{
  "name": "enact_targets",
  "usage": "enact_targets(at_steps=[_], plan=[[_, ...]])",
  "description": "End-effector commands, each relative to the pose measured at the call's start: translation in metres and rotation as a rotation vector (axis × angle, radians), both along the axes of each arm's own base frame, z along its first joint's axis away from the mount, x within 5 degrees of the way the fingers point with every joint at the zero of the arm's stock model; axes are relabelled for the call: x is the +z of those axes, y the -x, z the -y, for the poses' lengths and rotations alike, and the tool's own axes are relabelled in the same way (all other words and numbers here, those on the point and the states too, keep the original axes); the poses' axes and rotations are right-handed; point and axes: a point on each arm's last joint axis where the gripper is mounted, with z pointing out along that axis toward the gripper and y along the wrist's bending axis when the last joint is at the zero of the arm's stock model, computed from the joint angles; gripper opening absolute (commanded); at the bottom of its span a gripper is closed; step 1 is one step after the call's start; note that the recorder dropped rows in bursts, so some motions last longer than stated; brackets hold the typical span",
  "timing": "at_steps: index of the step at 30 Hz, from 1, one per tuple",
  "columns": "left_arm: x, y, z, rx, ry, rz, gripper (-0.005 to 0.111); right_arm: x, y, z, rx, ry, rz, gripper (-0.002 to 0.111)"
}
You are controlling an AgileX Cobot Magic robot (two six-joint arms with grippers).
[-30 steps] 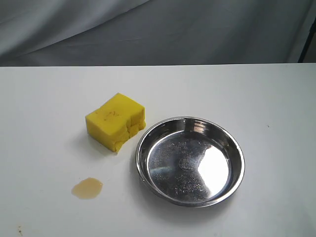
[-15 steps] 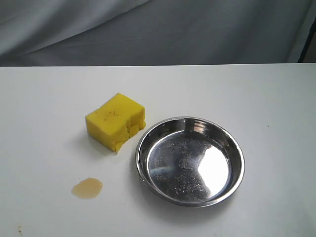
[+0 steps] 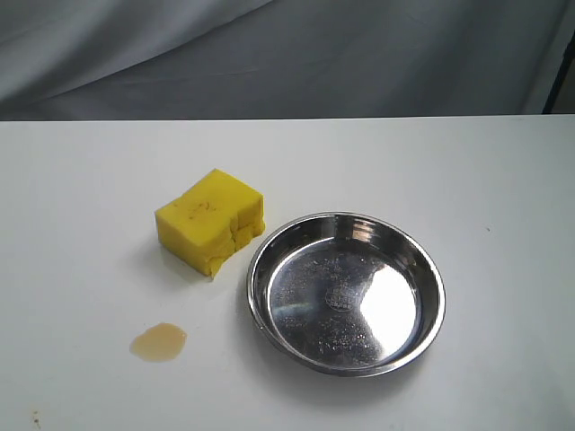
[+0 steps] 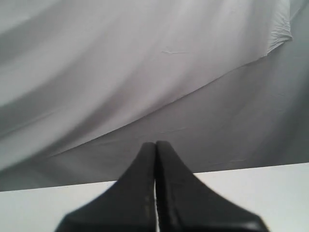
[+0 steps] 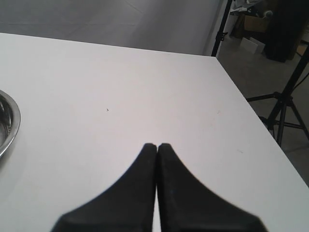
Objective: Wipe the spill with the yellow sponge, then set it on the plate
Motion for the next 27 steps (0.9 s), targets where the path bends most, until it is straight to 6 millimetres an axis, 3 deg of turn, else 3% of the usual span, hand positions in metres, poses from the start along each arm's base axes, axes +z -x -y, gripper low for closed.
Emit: enact_targets(at_steps=[1,5,18,27], plan=[[0.008,-0.002,0.009,-0.102,-0.015,0.066,0.0,0.0,0.0,0.0,0.003,0.008,0.01,0.0],[0.012,0.0,0.019,-0.213,-0.069,0.125,0.0,0.0,0.0,0.0,0.003,0.008,0.01,0.0],[0.006,-0.002,0.009,-0.087,0.115,0.02,0.0,0.0,0.0,0.0,0.003,0.008,0.01,0.0],[0.001,-0.011,0.015,-0.158,0.069,0.037,0.0,0.0,0.0,0.0,0.003,0.008,0.01,0.0]])
